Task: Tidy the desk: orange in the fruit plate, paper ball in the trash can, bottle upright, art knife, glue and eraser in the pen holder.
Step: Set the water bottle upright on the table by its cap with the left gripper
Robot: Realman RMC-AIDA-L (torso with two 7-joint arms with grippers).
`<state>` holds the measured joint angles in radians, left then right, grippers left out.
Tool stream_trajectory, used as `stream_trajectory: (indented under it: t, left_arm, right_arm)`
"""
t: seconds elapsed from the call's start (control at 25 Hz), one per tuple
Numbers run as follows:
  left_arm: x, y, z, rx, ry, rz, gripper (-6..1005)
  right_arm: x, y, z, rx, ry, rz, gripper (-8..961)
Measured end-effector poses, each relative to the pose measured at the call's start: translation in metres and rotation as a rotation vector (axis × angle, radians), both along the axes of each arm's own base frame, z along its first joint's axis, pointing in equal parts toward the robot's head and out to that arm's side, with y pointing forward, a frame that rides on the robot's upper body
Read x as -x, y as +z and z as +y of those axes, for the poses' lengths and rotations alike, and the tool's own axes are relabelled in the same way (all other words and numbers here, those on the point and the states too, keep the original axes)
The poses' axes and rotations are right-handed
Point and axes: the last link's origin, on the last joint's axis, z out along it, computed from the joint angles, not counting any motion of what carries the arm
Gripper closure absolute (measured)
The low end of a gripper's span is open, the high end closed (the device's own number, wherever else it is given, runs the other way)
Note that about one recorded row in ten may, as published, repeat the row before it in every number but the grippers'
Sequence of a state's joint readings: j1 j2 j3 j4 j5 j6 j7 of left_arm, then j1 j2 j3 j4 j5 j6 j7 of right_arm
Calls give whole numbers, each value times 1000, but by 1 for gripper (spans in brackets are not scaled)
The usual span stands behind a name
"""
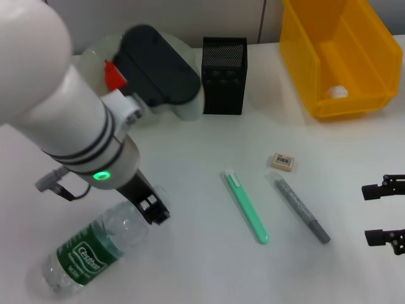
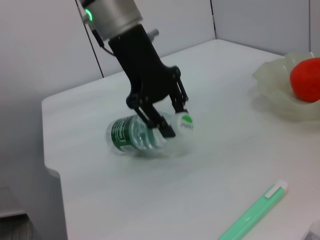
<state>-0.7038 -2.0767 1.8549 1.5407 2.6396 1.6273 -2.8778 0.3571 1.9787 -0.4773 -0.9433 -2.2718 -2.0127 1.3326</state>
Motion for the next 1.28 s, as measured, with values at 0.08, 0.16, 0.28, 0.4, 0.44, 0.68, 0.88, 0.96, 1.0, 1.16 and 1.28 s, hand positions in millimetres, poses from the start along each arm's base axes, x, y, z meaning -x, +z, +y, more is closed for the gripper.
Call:
stream_trajectory:
  t: [0.08, 0.16, 0.28, 0.4, 0.44, 0.68, 0.88, 0.96, 1.0, 1.16, 1.28]
  left_arm:
    - [0, 0, 0, 0, 0, 0, 554]
    - [0, 13, 0, -33, 7, -23, 554]
    - [-1, 20, 1, -50, 10, -40, 556]
    - [1, 30, 1, -77, 18, -65, 559]
    - [1, 30, 1, -77, 18, -65, 560]
    - [9, 69, -2, -191, 3, -176, 561]
    - [13, 77, -5, -220, -9, -196, 561]
    - [17, 86, -7, -259, -16, -217, 561]
    - [17, 89, -8, -272, -22, -224, 560]
    - [17, 97, -9, -302, -31, -238, 560]
    - [17, 101, -9, -315, -30, -244, 560]
  right_arm:
    - [0, 0, 0, 1, 0, 1, 136]
    - [0, 0, -1, 1, 0, 4, 137]
    - [1, 0, -1, 1, 2, 6, 137]
    - [2, 1, 0, 0, 8, 7, 137]
    - [2, 1, 0, 0, 8, 7, 137]
    - [5, 0, 3, 3, 7, 12, 138]
    - [7, 0, 5, 3, 8, 15, 139]
    - [8, 0, 6, 4, 7, 17, 139]
    - [8, 0, 6, 4, 7, 17, 139]
    - [9, 0, 8, 7, 2, 19, 139]
    - [10, 0, 8, 7, 1, 20, 140]
